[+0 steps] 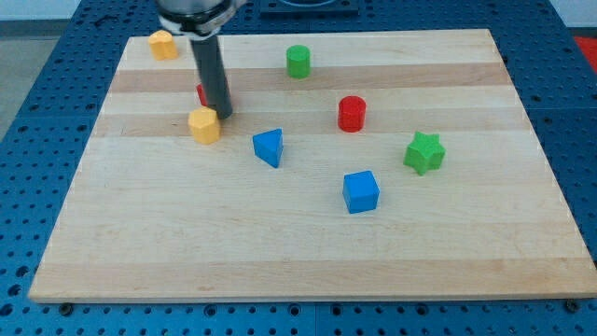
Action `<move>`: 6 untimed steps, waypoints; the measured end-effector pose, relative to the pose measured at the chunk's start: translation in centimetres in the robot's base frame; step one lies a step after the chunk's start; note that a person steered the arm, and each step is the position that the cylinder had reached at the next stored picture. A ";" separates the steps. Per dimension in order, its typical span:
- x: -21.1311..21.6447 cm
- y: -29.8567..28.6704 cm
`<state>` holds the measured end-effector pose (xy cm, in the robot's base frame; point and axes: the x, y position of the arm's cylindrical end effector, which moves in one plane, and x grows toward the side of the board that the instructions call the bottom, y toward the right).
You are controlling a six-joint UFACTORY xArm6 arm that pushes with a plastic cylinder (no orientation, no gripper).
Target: Slide the yellow hexagon towards the center left of the board
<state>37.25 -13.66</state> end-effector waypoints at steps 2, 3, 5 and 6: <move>5.5 0.5; 9.0 0.5; 7.7 -2.7; 6.3 -5.4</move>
